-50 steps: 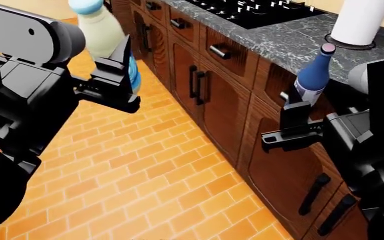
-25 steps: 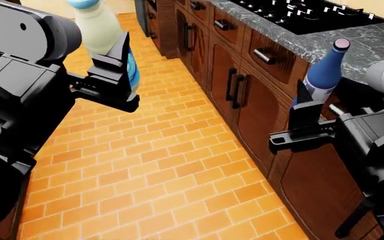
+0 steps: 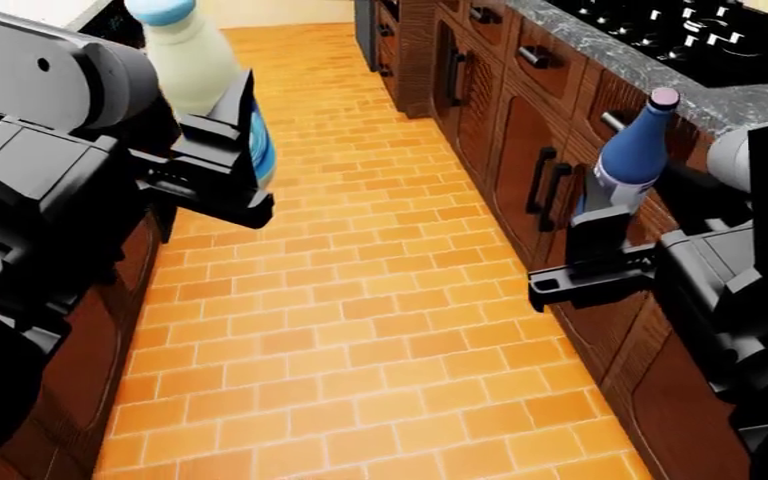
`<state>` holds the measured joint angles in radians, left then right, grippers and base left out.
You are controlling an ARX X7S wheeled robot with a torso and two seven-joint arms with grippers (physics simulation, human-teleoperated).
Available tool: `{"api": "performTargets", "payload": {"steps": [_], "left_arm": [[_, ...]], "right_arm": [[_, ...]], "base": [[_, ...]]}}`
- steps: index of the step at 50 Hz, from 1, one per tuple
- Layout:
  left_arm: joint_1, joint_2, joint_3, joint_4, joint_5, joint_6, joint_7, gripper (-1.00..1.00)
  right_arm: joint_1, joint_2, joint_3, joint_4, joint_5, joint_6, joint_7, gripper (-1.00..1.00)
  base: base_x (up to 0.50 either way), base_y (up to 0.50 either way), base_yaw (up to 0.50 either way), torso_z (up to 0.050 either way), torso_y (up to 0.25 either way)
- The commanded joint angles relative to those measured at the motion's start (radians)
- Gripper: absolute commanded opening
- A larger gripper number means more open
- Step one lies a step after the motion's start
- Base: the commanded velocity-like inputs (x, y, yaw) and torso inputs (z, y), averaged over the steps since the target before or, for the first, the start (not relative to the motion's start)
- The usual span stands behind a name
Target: Move the drinks to the dining counter.
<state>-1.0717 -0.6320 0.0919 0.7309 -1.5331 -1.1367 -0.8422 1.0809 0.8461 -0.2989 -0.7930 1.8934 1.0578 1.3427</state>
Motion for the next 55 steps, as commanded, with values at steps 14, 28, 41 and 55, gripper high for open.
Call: {"api": "performTargets", "payload": {"steps": [14, 28, 41, 55], "left_arm": [[0.026, -0.015, -0.013, 0.009, 0.019, 0.026, 0.007, -1.0], [0.022, -0.019, -0.007, 0.007, 0.019, 0.03, 0.005, -1.0], [0.027, -0.028, -0.01, 0.007, 0.019, 0.038, 0.005, -1.0], [0.036, -0.034, -0.012, 0.009, 0.019, 0.049, 0.007, -1.0]], "right_arm": [[-0.006, -0.003, -0.009, 0.002, -0.028, 0.002, -0.009, -1.0], [-0.005, 0.0, -0.016, 0.003, -0.032, 0.0, -0.013, -1.0], [-0.022, -0.002, 0.006, 0.0, -0.047, -0.029, -0.031, -1.0], [-0.022, 0.002, -0.008, -0.009, -0.06, -0.015, -0.045, -1.0]], "base": [[0.01, 0.04, 0.5, 0.001, 0.001], [0.0, 0.04, 0.5, 0.0, 0.001], [0.0, 0.04, 0.5, 0.001, 0.001], [0.0, 0.04, 0.17, 0.0, 0.001]]}}
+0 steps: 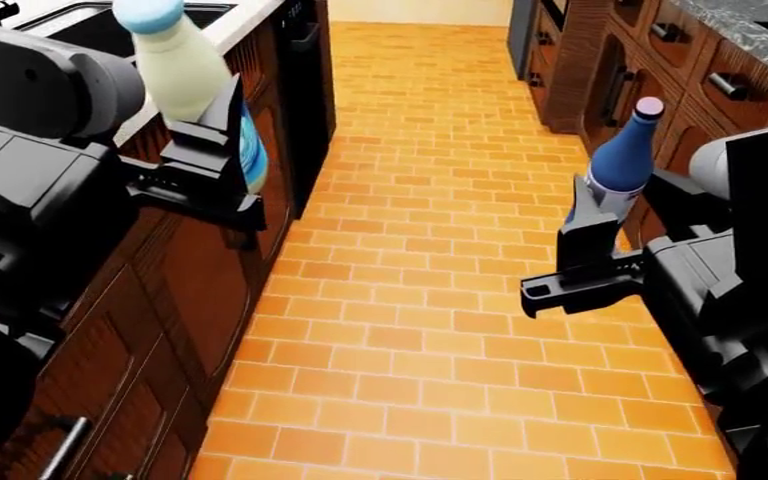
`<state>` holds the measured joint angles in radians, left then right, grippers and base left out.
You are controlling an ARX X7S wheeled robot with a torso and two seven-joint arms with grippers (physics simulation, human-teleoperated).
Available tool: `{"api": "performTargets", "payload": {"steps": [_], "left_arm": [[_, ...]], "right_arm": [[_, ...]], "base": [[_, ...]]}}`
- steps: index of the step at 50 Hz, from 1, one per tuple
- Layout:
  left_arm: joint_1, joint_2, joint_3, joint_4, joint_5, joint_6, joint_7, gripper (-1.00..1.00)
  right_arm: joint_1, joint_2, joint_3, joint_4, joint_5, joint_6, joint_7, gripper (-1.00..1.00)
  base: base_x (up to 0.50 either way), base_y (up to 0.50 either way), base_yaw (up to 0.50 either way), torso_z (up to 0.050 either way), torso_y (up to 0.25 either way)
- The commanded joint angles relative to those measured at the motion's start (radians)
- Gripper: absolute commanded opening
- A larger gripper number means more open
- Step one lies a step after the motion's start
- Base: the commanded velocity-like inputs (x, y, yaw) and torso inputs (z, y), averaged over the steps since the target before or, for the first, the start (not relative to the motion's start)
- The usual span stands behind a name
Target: Move the drinks to the dining counter.
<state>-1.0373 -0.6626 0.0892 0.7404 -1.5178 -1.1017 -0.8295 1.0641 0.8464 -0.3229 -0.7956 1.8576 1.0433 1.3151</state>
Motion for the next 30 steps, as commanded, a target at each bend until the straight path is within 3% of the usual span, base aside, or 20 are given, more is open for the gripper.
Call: {"api": "performTargets", "payload": {"steps": [1, 4, 30], "left_arm": [[0.001, -0.004, -0.009, 0.001, 0.0, 0.014, -0.008, -1.0], [0.004, -0.007, -0.01, 0.002, 0.001, 0.016, -0.008, -1.0], [-0.008, -0.005, 0.013, -0.003, 0.008, 0.021, -0.005, -1.0]], "right_arm": [[-0.004, 0.005, 0.014, -0.005, -0.027, 0.002, -0.013, -1.0], [0.001, 0.007, 0.0, 0.003, 0.005, 0.0, -0.001, -1.0], [0.001, 0.011, -0.006, 0.007, 0.009, -0.013, -0.013, -1.0]], "base": [[0.0, 0.0, 0.0, 0.0, 0.0], [-0.01, -0.14, 0.0, 0.003, 0.003], [-0.19, -0.52, 0.0, 0.0, 0.0]]}}
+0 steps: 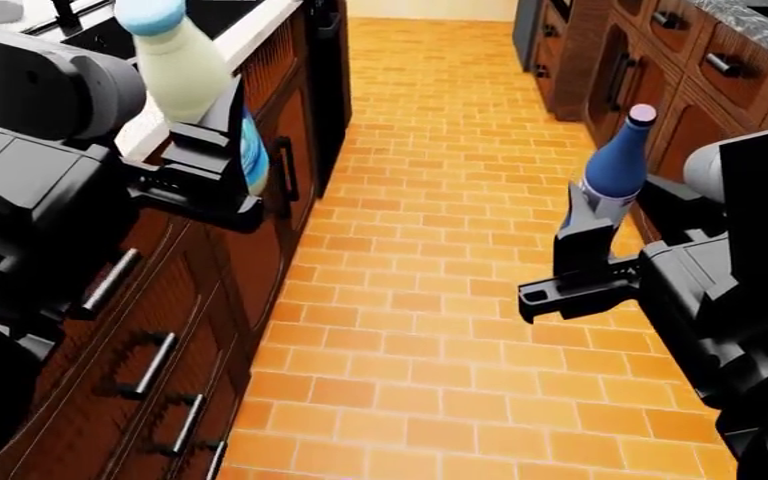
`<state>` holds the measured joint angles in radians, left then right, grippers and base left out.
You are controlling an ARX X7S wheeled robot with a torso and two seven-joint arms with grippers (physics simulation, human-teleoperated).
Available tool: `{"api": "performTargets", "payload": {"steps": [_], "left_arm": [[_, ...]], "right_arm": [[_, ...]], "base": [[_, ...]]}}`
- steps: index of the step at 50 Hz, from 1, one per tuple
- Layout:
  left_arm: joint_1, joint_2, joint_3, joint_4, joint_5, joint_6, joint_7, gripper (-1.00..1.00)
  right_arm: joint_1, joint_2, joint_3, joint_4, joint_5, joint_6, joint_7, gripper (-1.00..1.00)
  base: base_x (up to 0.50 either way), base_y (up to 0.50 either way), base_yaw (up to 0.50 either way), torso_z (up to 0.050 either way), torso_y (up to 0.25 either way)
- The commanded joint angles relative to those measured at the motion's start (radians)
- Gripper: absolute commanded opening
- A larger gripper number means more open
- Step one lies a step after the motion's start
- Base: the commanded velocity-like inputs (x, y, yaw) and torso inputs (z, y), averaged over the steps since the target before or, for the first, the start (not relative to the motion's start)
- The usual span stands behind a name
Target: Move the drinks to the dining counter.
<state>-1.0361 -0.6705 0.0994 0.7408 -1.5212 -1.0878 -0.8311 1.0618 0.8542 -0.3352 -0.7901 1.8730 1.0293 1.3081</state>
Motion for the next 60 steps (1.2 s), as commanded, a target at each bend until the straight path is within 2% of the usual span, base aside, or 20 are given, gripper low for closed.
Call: {"api": "performTargets", "payload": {"steps": [1, 39, 60], "left_arm": [[-0.009, 0.002, 0.003, -0.003, 0.011, 0.007, -0.004, -1.0], [-0.065, -0.031, 0.009, 0.009, -0.08, 0.017, -0.06, -1.0], [-0.031, -0.031, 0.016, 0.012, -0.041, 0.033, -0.033, -1.0]], "right_arm": [[0.003, 0.003, 0.006, 0.001, -0.007, 0.001, -0.007, -1.0], [0.04, -0.01, -0.034, 0.015, 0.007, 0.002, -0.001, -1.0], [0.023, 0.002, -0.036, 0.006, -0.009, -0.006, -0.004, -1.0]], "base": [[-0.2, -0.52, 0.0, 0.0, 0.0], [-0.2, -0.53, 0.0, 0.001, 0.0], [-0.42, -0.4, 0.0, 0.0, 0.0]]}}
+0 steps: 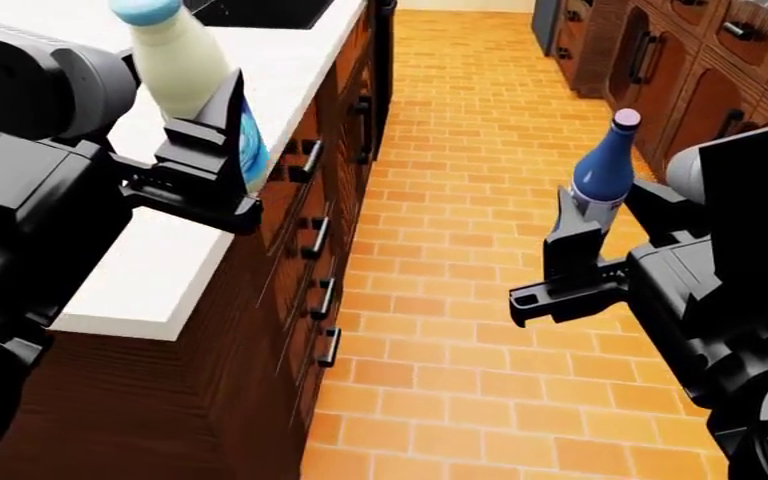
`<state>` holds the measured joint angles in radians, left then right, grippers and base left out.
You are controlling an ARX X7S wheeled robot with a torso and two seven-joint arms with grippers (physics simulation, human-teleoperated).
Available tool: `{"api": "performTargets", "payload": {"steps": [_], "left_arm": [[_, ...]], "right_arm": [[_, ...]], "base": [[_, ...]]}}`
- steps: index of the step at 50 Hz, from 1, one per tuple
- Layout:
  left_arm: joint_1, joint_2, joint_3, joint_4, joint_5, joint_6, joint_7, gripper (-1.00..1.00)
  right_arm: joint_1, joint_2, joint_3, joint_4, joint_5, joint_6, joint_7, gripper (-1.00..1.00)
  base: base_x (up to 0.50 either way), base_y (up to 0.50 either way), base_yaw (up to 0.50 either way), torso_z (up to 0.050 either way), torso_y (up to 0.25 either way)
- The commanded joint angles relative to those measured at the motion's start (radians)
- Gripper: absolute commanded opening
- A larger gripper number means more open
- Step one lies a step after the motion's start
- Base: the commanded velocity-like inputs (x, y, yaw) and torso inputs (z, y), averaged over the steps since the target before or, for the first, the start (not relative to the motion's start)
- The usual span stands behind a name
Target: Move the drinks to the dining counter.
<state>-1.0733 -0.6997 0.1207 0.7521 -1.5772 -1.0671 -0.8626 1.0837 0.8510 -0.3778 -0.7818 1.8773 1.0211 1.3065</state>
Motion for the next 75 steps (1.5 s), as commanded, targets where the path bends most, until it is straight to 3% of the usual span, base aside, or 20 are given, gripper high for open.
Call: {"api": "performTargets", "payload": {"steps": [1, 75], "left_arm": [[0.008, -0.002, -0.006, 0.001, 0.015, 0.013, -0.001, -1.0], [0.013, -0.025, 0.016, 0.005, 0.016, 0.046, 0.002, -1.0]], "right_arm": [[0.0, 0.005, 0.007, -0.004, -0.015, 0.003, -0.004, -1.0], [-0.003, 0.013, -0.011, -0.017, -0.029, -0.017, -0.035, -1.0]], "base": [[-0.48, -0.24, 0.0, 0.0, 0.0], [-0.49, -0.09, 0.0, 0.0, 0.0]]}}
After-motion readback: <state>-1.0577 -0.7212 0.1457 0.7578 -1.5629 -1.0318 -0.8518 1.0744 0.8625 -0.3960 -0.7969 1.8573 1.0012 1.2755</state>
